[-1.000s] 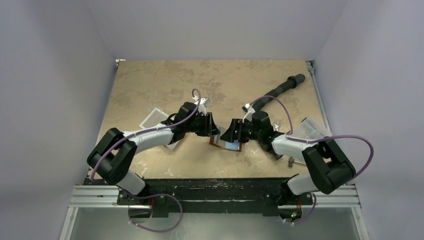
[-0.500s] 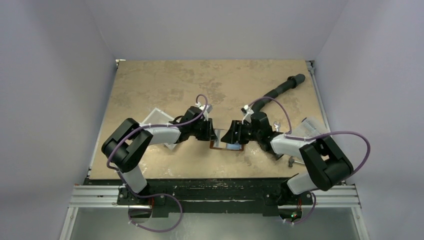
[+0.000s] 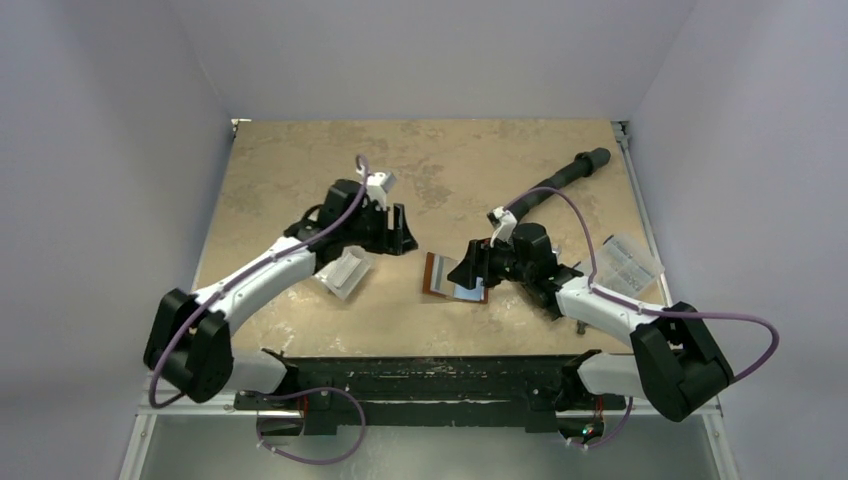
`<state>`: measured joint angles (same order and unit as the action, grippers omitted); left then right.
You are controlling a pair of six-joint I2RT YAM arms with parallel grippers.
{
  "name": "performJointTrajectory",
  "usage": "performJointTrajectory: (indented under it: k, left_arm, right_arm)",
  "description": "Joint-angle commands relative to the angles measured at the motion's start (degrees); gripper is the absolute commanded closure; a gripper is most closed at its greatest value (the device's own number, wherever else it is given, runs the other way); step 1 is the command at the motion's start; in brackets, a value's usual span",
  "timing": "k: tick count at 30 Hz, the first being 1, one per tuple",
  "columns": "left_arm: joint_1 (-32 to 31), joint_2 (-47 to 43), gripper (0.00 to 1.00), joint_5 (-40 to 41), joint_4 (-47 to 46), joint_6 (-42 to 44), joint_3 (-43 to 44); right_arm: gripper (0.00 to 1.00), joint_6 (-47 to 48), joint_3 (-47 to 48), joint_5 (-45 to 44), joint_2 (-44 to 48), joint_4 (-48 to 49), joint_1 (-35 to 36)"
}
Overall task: Put the credit cards into the card holder
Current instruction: Turn over the card slot in the card holder.
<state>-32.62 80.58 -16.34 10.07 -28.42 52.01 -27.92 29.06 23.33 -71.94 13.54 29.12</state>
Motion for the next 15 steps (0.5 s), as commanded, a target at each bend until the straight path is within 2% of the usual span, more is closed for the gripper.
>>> performJointTrajectory:
  k: [1,2,4,8,11,15]
  left_arm:
    - [5.35,-7.12,0.3,0.44,15.65,9.6,4.84]
    - [6.59,-7.91,0.25,1.72,18.8,11.52,6.59]
    - [8.21,-8.67,0.22,5.8,24.59,15.19,9.14]
    - [10.19,-6.43,0.21,12.26,33.56,22.35,11.98]
    - [12.74,-2.52,0.22,13.76,35.43,26.01,11.27]
    - [15.68,1.15,0.23,10.85,34.8,27.07,10.61]
  right_arm:
    - [0.28,4.03,-1.17,1.5,0.11,0.95,-0.27]
    - [0.28,3.95,-1.41,2.11,0.05,1.59,-0.24]
    - [0.28,4.01,-1.7,2.59,0.05,2.09,-0.21]
    - [0.28,4.1,-2.39,2.75,0.73,3.18,-0.21]
    - [0.28,3.99,-3.15,3.33,0.72,4.58,-0.21]
    - [0.28,3.89,-3.86,4.33,0.29,5.92,-0.21]
